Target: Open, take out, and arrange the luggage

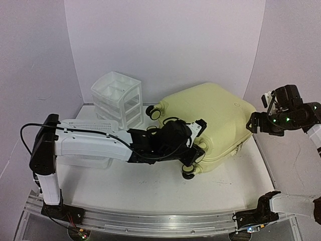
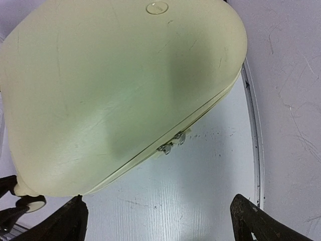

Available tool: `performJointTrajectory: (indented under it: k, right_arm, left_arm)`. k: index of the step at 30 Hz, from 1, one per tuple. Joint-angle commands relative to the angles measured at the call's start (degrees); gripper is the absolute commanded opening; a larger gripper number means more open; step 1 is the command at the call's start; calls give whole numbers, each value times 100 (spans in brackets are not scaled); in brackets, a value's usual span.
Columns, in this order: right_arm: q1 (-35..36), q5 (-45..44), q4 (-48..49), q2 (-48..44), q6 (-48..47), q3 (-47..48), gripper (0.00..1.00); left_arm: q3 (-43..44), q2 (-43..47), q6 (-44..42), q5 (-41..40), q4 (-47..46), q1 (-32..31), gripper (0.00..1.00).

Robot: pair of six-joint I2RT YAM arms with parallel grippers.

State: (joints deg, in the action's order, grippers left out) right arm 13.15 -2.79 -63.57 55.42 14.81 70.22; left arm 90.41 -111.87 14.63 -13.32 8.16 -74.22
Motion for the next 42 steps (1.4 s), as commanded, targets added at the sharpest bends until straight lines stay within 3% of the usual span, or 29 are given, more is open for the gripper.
performJointTrajectory:
  k: [1,6,9,10,13,16,21,24,27,31,36,42]
  right_arm:
    - [-21,10,292,283,-27,198,98]
    - [-15,49,223,1355,145,1204,98]
    - [-126,204,191,2072,77,2046,98]
    - [-259,297,202,2319,64,2287,98]
    - [-804,1519,323,3196,202,2958,98]
    - [-895,2376,357,4206,280,3757,98]
    - [-1108,3647,405,5475,500,4856,98]
    - [-1207,3875,376,6037,541,5250,98]
    - [-1270,4480,373,6297,522,5206,98]
    - [-1271,4726,480,5845,283,4239,98]
    - [-1271,5108,727,5240,174,2878,98]
    - [-1271,5287,1453,3874,452,1058,98]
  left_arm:
    - [-939,1315,129,-790,871,415,30]
    - [-1466,2200,290,-949,1555,501,38]
    - [-1414,2489,314,-670,1858,512,48]
    - [-1350,2564,363,-597,1962,524,54]
    - [-1128,2733,679,-162,2326,720,85]
    - [-955,2908,1007,537,2552,1066,97]
    - [-734,2934,1779,1882,2587,1916,100]
    - [-693,2668,2235,2334,2524,2435,100]
    - [-757,2330,2435,2654,2152,2764,100]
    - [-559,1719,2381,2938,1660,2971,99]
    - [439,808,1779,2724,1933,2983,97]
    - [1707,-537,1799,3758,1961,2974,92]
